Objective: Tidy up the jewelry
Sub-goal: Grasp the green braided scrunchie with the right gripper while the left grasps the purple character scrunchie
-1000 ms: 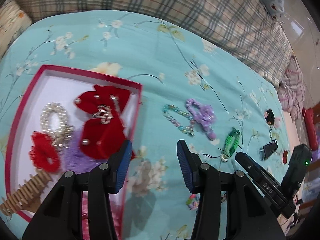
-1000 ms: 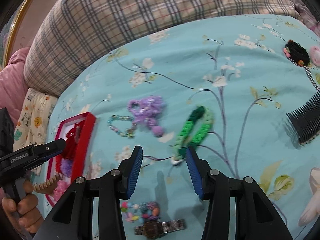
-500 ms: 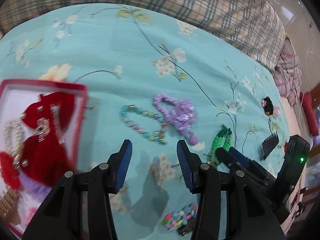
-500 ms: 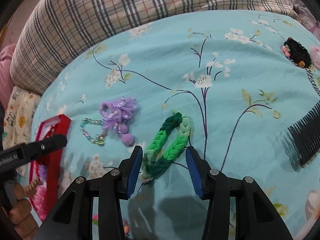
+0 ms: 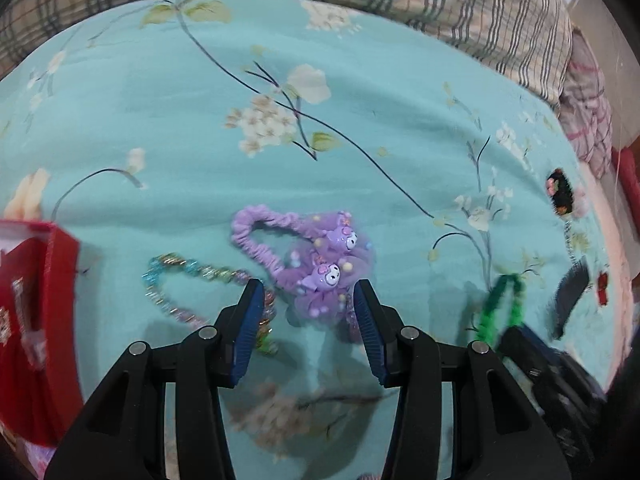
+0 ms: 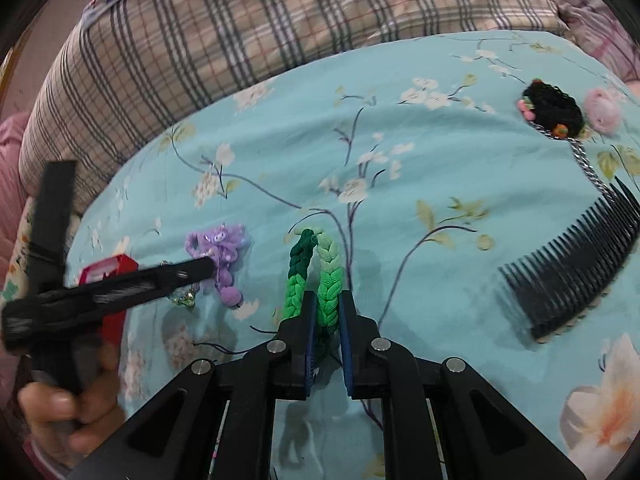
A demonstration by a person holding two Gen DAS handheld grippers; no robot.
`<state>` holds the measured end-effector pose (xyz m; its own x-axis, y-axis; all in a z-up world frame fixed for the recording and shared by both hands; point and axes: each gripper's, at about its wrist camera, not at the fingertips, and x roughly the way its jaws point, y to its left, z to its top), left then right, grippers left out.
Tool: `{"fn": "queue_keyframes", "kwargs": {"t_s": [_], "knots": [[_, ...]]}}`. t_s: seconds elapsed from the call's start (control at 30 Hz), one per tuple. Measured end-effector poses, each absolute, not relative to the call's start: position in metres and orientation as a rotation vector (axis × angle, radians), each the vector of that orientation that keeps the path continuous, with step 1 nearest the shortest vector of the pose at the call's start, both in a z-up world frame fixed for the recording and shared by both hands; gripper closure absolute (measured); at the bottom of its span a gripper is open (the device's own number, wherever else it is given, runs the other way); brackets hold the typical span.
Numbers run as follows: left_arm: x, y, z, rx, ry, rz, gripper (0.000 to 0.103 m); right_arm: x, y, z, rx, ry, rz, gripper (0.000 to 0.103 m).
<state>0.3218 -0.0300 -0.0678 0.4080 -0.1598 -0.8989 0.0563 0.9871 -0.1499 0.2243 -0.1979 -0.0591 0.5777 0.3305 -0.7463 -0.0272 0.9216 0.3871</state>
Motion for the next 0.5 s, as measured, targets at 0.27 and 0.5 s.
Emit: {"fn": "queue_keyframes", "kwargs": {"t_s": [0.27, 0.5], "knots": [[0.314, -0.041, -0.069, -0.060, 1.107, -0.174, 0.087, 0.219, -0.210, -0.056, 0.408, 0.920, 0.226, 0.093], [0.289, -0.014, -0.038, -0.126, 1.043, -0.199, 0.088, 0.212, -0.208, -0.050, 0.414, 0.903, 0.245, 0.093]]}}
